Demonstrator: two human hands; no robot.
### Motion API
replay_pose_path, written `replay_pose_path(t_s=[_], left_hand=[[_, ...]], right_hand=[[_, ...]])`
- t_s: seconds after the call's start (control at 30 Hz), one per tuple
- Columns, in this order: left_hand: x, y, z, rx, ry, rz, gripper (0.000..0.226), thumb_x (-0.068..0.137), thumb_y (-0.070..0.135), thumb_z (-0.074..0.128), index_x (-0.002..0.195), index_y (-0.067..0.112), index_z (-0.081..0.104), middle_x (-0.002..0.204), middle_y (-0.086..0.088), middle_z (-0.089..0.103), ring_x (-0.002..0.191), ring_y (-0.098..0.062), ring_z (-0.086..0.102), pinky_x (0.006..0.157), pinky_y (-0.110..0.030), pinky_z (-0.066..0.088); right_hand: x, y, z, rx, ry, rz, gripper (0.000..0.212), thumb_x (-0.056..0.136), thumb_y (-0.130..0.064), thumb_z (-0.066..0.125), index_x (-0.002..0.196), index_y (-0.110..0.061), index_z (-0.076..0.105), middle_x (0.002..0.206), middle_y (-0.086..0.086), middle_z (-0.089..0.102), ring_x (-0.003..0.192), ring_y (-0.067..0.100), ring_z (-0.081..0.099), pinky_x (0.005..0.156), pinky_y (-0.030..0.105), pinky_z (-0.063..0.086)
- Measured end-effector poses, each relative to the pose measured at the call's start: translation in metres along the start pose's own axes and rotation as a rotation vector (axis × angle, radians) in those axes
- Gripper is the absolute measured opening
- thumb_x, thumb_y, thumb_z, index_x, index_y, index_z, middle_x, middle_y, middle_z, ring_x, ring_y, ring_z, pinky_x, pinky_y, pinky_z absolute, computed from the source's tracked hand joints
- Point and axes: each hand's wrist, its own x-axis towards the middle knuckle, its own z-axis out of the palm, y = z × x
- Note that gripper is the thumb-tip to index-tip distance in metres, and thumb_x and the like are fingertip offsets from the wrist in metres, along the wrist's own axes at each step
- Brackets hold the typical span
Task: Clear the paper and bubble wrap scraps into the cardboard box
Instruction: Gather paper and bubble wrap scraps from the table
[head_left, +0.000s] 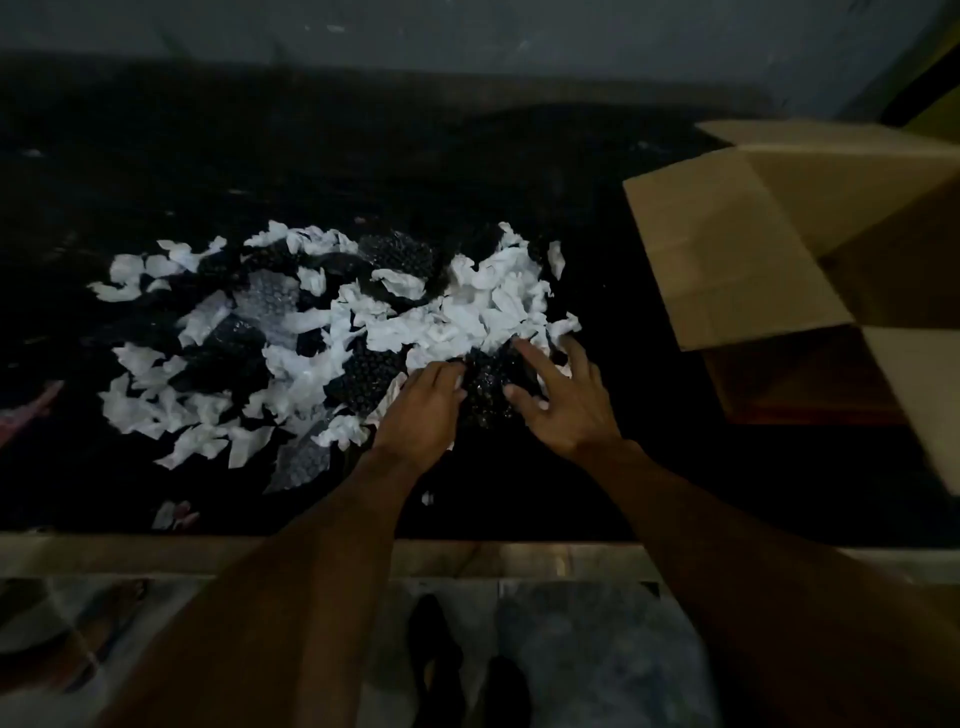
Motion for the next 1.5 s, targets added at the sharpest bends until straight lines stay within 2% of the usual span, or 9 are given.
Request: replay_pose_path(t_s=[0.2,0.4,0.53,0.73,0.87,1.07,1.17,1.27,1.5], left_hand=[[0.0,-0.005,0.004,-0.132,0.012,-0.049,0.052,0.087,0.0,0.043,0.138,0.011,0.041,0.128,-0.017,0.053,0.116,-0.033,0.051,0.097,-0.046,0.043],[0.007,-0.017,0.018,0.036,0.005,0.117,0.06,0.092,0.043,0.051,0.139,0.009,0.037,0.138,-0.012,0.044,0.129,-0.028,0.037,0.109,-0.04,0.033],[0.014,-0.017,0.027,0.164,-0.036,0.126,0.068,0.092,0.051,0.045,0.144,0.011,0.03,0.127,-0.01,0.049,0.12,-0.028,0.042,0.106,-0.047,0.034],[0.018,-0.013,0.029,0.263,0.058,0.179,0.059,0.089,0.053,0.048,0.131,0.013,0.049,0.128,-0.014,0.046,0.121,-0.033,0.039,0.114,-0.052,0.017],[0.023,-0.011,0.036,0.19,0.039,0.213,0.065,0.083,0.056,0.054,0.132,0.014,0.049,0.138,-0.01,0.045,0.132,-0.031,0.033,0.114,-0.057,0.015],[0.027,-0.011,0.042,-0.024,0.148,0.224,0.041,0.084,0.042,0.058,0.109,0.009,0.064,0.117,-0.012,0.054,0.114,-0.029,0.045,0.099,-0.046,0.038],[0.03,-0.008,0.042,0.012,0.123,0.167,0.048,0.082,0.047,0.059,0.12,0.019,0.06,0.132,-0.011,0.047,0.118,-0.032,0.038,0.097,-0.044,0.039],[0.037,-0.006,0.044,0.124,-0.012,0.155,0.061,0.079,0.062,0.055,0.132,0.033,0.049,0.145,-0.007,0.035,0.128,-0.035,0.031,0.102,-0.054,0.035],[0.046,-0.018,0.061,0.111,-0.079,0.204,0.045,0.084,0.055,0.053,0.113,0.022,0.061,0.138,-0.009,0.046,0.121,-0.032,0.044,0.098,-0.049,0.042]], right_hand=[[0.021,0.011,0.032,-0.128,-0.07,0.032,0.057,0.079,-0.076,0.046,0.129,-0.05,0.044,0.156,0.007,0.004,0.143,0.038,0.008,0.112,0.062,0.019],[0.02,0.026,0.04,-0.027,0.092,-0.066,0.039,0.07,-0.035,0.064,0.101,-0.012,0.06,0.138,0.022,0.039,0.124,0.044,0.042,0.098,0.054,0.042],[0.019,0.026,0.029,0.03,0.095,-0.005,0.038,0.07,-0.021,0.065,0.103,-0.014,0.049,0.131,0.013,0.045,0.12,0.034,0.045,0.095,0.039,0.044],[0.013,0.028,0.026,-0.226,0.272,0.042,0.063,0.072,-0.044,0.048,0.133,-0.027,0.047,0.137,0.001,0.049,0.123,0.031,0.041,0.096,0.053,0.035],[0.015,0.037,0.032,-0.229,0.17,0.051,0.066,0.078,-0.051,0.045,0.14,-0.03,0.039,0.152,0.001,0.032,0.137,0.032,0.029,0.106,0.059,0.024],[0.012,0.057,0.036,-0.104,0.202,0.032,0.057,0.079,-0.039,0.05,0.127,-0.007,0.051,0.127,0.016,0.053,0.123,0.036,0.046,0.102,0.052,0.038],[0.011,0.057,0.034,-0.078,0.21,0.04,0.069,0.078,-0.033,0.058,0.139,-0.005,0.039,0.122,0.017,0.052,0.114,0.032,0.044,0.101,0.045,0.039],[0.011,0.056,0.034,-0.163,0.26,0.067,0.06,0.078,-0.043,0.053,0.127,-0.008,0.054,0.118,0.018,0.051,0.108,0.034,0.043,0.092,0.048,0.044],[0.012,0.058,0.042,-0.228,0.333,0.066,0.041,0.08,-0.051,0.059,0.101,-0.016,0.062,0.129,0.026,0.044,0.12,0.04,0.04,0.097,0.047,0.04]])
